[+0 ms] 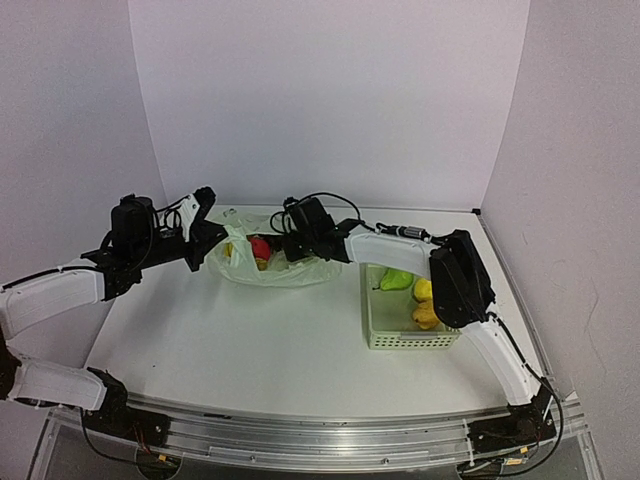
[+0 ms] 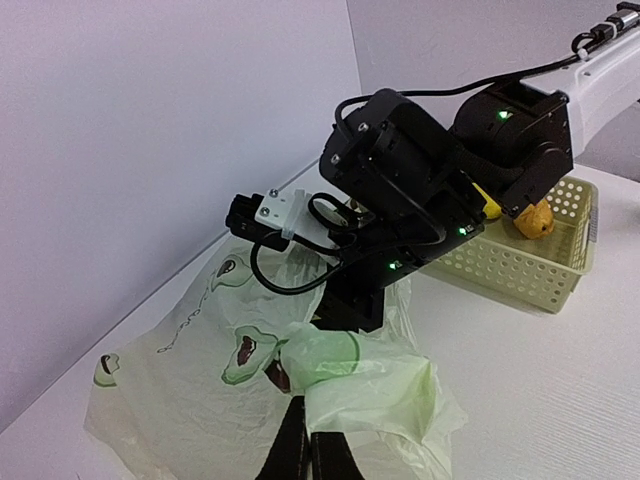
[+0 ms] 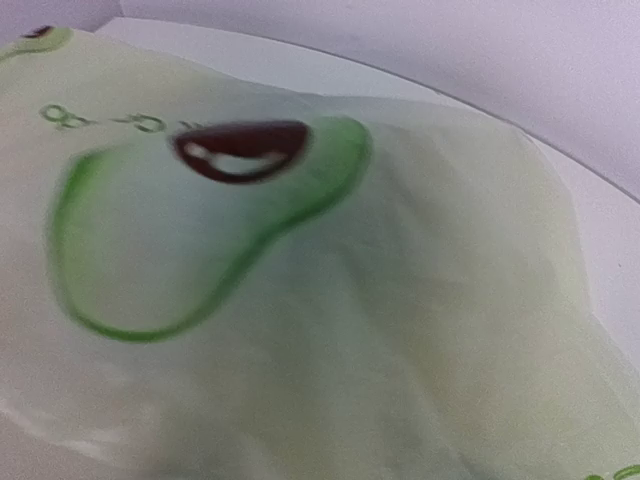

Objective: Untie the knot of the plastic bag and take out the fruit

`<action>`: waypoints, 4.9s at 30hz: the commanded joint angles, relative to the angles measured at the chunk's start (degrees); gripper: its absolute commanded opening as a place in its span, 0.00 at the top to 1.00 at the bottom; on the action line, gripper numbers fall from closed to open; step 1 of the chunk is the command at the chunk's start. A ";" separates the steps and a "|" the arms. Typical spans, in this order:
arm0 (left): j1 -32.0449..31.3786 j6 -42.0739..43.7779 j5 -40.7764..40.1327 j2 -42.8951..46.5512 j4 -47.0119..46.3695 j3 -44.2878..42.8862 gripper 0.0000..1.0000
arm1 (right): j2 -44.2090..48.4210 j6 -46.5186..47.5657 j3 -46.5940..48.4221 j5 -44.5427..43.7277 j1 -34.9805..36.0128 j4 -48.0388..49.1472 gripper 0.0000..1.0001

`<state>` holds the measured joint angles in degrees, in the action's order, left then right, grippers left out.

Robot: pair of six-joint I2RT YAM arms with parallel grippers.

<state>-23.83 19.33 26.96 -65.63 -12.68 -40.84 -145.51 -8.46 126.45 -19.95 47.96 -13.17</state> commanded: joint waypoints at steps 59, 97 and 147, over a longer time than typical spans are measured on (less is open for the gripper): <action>0.19 1.16 3.27 -0.27 -3.09 -0.74 1.00 | 16.77 -9.73 -19.24 21.80 -5.58 5.33 0.90; 9.84 10.13 23.07 4.58 26.81 -11.81 1.00 | -3.25 7.62 -1.69 -10.59 0.69 7.57 0.43; 9.84 14.04 19.40 1.52 19.48 -5.59 1.00 | 8.52 -12.54 -11.71 8.90 -5.85 -5.37 0.94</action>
<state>-14.20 35.39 47.38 -65.43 10.38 -46.06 -147.62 -23.20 123.79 -19.05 42.87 -26.09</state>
